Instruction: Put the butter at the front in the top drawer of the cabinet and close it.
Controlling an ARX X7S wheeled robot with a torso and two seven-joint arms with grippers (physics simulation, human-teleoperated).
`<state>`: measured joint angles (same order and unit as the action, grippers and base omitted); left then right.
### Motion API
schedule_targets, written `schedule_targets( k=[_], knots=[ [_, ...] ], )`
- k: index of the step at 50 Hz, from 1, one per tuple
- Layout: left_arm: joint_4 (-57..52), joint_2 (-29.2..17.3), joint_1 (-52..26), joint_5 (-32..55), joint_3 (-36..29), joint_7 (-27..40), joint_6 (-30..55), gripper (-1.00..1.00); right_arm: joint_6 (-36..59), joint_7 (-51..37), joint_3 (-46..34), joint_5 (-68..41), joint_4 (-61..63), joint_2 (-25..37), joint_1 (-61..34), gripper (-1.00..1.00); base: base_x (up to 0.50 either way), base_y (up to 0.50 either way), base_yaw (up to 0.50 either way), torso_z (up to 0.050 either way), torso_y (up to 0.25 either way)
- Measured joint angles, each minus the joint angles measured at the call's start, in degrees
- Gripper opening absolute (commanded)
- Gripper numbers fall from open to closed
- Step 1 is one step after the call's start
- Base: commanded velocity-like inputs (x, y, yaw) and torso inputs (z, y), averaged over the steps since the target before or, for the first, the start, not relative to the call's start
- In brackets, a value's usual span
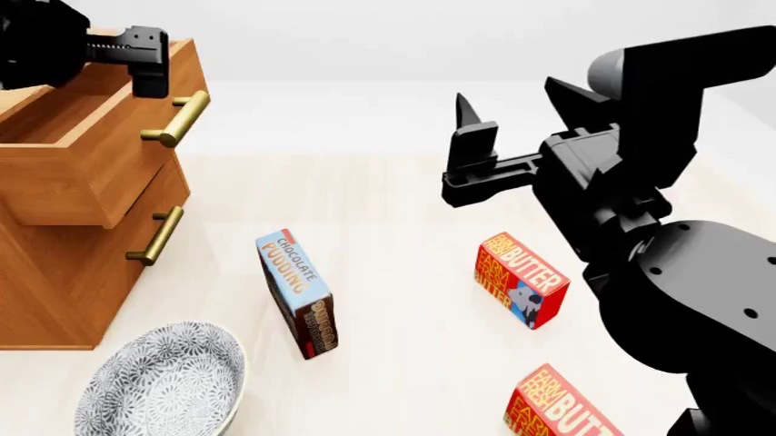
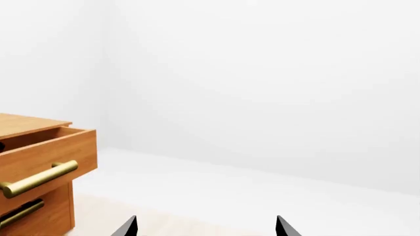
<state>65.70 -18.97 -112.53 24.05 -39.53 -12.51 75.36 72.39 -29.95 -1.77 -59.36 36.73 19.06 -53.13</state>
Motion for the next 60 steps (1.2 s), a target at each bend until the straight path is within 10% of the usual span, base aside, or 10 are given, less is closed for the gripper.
schedule_targets(
  k=[28,60],
  knots=[
    [5.6,0.9,2.1,-2.1,-1.1,-1.5,-3.4,1.0,-1.6,-0.3,-1.1,0.0,-0.7,0.6,0.9,1.0,0.0,0.0,0.0,0.0,0.0],
    [-21.9,-3.4,10.9,6.2,-4.1,-10.8,10.2,1.0,-2.4,-1.6,-1.1,-1.5,-0.5,1.1,1.6,1.0,0.0,0.0,0.0,0.0,0.0]
  ],
)
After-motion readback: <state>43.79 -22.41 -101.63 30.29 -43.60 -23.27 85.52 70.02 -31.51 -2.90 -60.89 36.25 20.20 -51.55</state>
